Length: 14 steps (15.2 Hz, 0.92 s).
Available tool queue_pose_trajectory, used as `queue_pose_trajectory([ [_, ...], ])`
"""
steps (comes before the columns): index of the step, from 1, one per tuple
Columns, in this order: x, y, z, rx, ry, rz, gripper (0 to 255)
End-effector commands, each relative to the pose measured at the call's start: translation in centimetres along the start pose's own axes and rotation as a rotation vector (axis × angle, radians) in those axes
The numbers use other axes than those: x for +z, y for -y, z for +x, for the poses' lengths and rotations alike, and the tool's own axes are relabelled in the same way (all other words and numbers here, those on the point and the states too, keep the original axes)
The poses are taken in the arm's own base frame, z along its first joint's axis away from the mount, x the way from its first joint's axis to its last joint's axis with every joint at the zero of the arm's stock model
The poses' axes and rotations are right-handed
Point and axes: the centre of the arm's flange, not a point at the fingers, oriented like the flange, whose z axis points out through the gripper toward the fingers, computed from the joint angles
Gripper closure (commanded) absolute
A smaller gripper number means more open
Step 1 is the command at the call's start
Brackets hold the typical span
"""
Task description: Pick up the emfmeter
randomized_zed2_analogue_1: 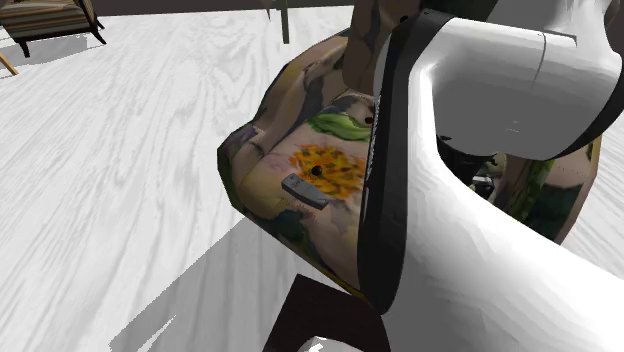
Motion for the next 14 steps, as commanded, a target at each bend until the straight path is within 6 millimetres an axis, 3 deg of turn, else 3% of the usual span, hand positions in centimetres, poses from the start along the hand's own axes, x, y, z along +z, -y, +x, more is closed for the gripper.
queue_pose_trajectory([
  [1, 0.0, 0.0, 0.0, 0.000, 0.000, 0.000, 0],
  [14, 7.0, 12.7, 9.4, -0.317, 0.000, -0.017, 0],
])
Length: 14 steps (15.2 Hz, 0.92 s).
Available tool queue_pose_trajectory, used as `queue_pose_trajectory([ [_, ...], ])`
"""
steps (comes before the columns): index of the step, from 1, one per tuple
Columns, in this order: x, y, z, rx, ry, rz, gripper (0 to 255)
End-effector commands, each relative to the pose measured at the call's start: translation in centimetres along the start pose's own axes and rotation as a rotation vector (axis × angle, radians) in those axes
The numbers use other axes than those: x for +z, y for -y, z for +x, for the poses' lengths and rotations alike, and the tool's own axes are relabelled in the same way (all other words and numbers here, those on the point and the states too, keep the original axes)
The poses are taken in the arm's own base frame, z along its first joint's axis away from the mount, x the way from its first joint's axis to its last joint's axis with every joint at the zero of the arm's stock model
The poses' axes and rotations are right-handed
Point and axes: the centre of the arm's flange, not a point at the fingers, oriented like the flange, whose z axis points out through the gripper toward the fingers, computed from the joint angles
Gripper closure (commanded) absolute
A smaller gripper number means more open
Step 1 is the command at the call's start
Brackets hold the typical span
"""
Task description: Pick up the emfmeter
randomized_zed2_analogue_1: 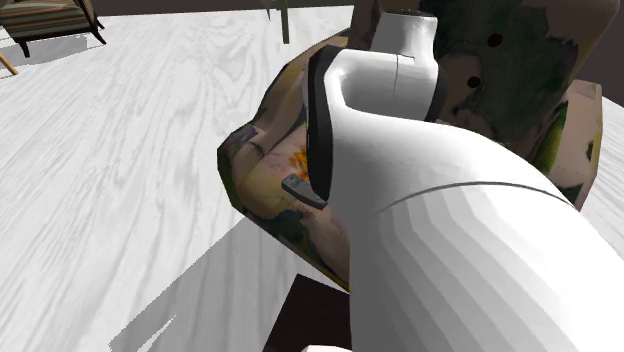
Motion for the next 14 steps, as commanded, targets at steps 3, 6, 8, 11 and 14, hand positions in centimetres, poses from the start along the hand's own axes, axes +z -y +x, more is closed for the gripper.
queue_pose_trajectory([
  [3, 2.3, 3.8, 3.4, -0.099, -0.001, -0.005, 0],
  [6, 3.9, 6.7, 5.7, -0.172, -0.001, -0.009, 0],
  [8, 5.0, 8.7, 7.1, -0.220, -0.001, -0.012, 0],
  [11, 6.6, 11.9, 8.9, -0.293, -0.001, -0.016, 0],
  [14, 8.3, 15.1, 10.6, -0.366, -0.001, -0.020, 0],
])
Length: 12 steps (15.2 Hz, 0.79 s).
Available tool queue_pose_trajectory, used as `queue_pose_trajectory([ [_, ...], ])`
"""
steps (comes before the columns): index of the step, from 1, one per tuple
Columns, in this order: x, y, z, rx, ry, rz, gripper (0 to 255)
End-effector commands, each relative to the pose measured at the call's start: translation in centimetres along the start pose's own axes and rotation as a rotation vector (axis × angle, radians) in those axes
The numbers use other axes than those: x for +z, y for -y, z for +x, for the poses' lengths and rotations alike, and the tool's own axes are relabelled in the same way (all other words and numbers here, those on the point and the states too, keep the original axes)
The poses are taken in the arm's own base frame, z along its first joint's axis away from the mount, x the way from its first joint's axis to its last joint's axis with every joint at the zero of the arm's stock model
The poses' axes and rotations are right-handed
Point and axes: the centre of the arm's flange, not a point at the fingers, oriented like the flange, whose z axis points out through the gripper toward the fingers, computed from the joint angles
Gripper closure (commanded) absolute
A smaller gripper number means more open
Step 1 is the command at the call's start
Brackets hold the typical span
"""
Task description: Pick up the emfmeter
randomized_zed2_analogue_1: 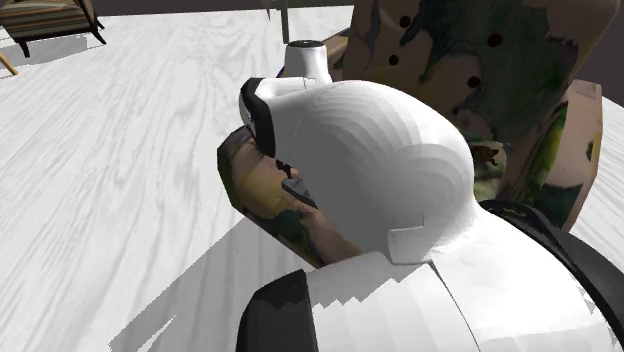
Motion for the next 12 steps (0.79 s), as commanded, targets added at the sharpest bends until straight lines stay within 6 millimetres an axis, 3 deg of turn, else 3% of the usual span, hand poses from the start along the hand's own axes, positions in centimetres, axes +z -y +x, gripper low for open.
queue_pose_trajectory([
  [1, 0.9, 1.8, 1.7, -0.050, -0.001, -0.002, 0],
  [3, 1.9, 3.6, 3.3, -0.099, -0.001, -0.005, 0],
  [12, 6.0, 3.6, 3.4, -0.101, -0.001, -0.005, 0],
])
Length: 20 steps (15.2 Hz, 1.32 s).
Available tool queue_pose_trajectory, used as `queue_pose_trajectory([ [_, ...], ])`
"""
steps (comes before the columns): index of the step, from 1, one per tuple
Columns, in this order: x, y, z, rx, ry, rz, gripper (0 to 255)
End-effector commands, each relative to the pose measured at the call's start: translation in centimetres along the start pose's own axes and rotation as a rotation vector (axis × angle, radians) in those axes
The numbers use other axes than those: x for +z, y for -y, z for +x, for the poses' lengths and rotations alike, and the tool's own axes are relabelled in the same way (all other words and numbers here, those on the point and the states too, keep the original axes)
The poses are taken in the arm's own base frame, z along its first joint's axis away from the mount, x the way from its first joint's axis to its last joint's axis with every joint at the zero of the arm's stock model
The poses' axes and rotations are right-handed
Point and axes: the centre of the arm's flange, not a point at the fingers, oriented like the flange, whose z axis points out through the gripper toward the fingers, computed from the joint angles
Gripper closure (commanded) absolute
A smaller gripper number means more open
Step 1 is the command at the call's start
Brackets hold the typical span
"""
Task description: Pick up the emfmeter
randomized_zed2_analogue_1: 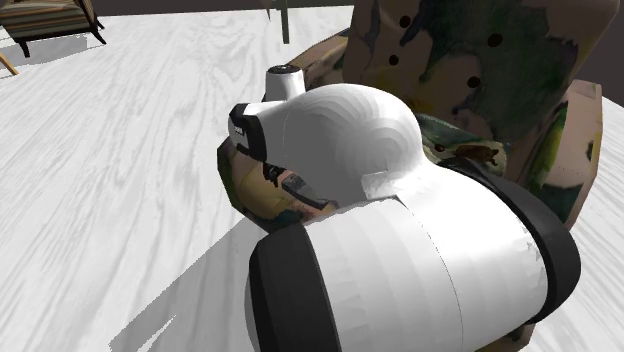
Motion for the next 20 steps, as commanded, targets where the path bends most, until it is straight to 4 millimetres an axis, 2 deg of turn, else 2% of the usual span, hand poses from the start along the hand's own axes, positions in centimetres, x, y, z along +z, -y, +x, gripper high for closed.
queue_pose_trajectory([
  [1, 0.3, 0.1, 0.0, 0.000, -0.001, 0.000, 0],
  [2, 0.3, 0.1, 0.0, 0.000, -0.001, 0.000, 255],
  [11, 0.3, 0.1, 0.0, 0.000, -0.001, 0.000, 255],
  [20, -4.4, 0.2, 0.0, 0.000, -0.001, 0.000, 255],
])
